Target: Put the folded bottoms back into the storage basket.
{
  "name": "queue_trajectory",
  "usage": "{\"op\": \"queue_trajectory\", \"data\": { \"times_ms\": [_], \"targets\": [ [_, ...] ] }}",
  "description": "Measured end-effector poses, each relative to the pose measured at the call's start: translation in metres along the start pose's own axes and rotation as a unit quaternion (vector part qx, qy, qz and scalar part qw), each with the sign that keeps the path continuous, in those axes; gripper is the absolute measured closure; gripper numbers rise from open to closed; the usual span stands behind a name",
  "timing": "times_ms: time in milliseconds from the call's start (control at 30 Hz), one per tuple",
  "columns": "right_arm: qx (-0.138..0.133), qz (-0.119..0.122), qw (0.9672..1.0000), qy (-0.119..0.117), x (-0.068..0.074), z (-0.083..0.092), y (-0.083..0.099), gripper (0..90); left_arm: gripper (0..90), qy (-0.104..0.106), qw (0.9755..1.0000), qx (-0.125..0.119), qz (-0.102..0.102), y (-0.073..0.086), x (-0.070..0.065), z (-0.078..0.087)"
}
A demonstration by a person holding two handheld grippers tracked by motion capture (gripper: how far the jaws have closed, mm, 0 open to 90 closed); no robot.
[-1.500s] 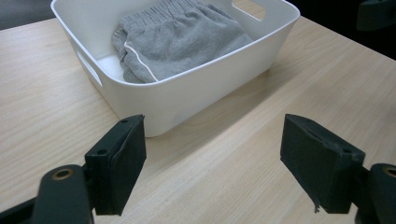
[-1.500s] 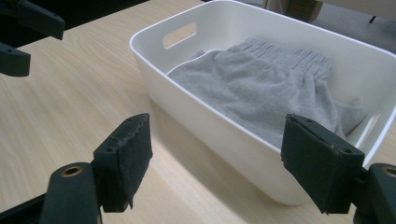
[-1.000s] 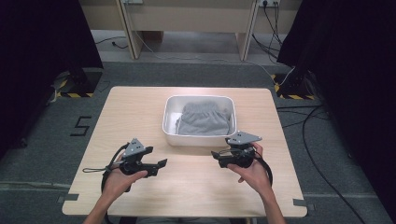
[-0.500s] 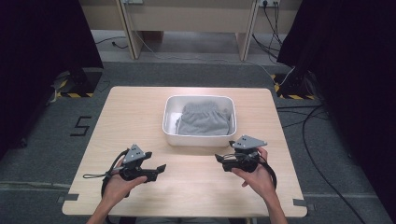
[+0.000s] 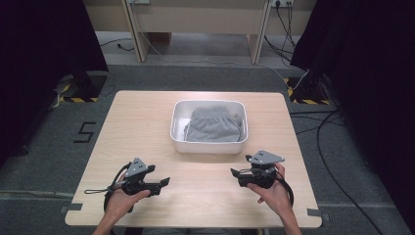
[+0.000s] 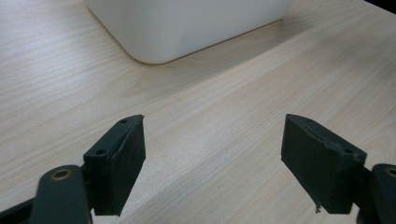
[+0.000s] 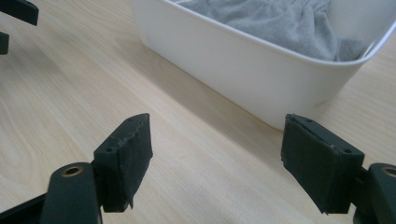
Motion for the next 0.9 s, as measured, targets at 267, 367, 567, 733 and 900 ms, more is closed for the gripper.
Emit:
{"op": "queue_trajectory", "data": {
  "times_ms": [267, 367, 567, 733, 900],
  "targets": [
    [0.009, -0.011, 0.9999, 0.003, -0.004, -0.003, 0.016, 25.7, 20.9, -0.004, 1.0, 0.005, -0.002, 0.01, 0.001, -0.001],
    [0.013, -0.013, 0.9998, 0.007, -0.005, -0.005, 0.022, 25.6, 20.8, -0.009, 0.9999, 0.011, -0.004, 0.015, 0.002, -0.002],
    [0.024, -0.023, 0.9994, 0.008, -0.008, -0.007, 0.036, 25.6, 20.8, -0.018, 0.9995, 0.023, -0.008, 0.024, 0.004, -0.004],
    [0.032, -0.026, 0.999, 0.017, -0.011, -0.008, 0.047, 25.7, 20.6, -0.022, 0.999, 0.035, -0.018, 0.031, 0.005, -0.006],
    [0.04, -0.034, 0.9984, 0.019, -0.015, -0.009, 0.058, 25.7, 19.8, -0.027, 0.9982, 0.05, -0.02, 0.04, 0.006, -0.007]
  ]
}}
Point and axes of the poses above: each handheld gripper's, and its own axes: z roughly backward along the jaws, y roughly out of its underside, x roughly to its left, the point moved 8 cm from there along -z, roughly forward along the jaws, and after that the axes turned 5 degrees about -z, right-handed, at the moved point
